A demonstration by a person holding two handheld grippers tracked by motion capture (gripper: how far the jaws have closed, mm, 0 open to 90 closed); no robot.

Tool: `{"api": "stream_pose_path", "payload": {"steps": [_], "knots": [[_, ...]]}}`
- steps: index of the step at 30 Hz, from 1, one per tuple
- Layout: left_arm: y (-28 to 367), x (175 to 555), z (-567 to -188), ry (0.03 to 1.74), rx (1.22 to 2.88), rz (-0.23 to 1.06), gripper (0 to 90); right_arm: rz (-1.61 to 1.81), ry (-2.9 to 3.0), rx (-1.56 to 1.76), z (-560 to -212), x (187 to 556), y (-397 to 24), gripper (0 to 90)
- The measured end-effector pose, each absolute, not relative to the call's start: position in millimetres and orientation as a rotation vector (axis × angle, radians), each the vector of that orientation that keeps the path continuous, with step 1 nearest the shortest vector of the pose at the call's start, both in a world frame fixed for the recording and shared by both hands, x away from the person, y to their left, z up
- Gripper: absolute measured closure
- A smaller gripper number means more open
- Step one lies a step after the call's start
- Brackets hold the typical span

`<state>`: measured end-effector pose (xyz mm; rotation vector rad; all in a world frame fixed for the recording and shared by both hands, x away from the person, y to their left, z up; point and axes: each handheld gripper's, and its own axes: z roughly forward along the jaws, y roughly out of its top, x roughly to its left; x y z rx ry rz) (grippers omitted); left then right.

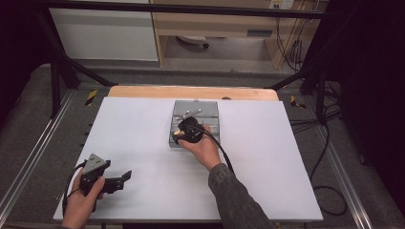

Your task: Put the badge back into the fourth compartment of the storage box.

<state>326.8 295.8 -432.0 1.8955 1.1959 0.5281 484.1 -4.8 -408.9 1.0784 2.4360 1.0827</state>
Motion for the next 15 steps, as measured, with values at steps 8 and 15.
{"api": "stream_pose_path", "payload": {"steps": [8,15], "knots": [[295.0,326.9,-432.5,1.195,1.901,0.525,7.4,1.120,2.430,1.107,-411.2,484.7,-4.9,47.1],[294.8,326.9,-432.6,1.195,1.902,0.524,7.4,1.122,2.421,1.118,-414.0,485.4,-7.1,47.1]]}}
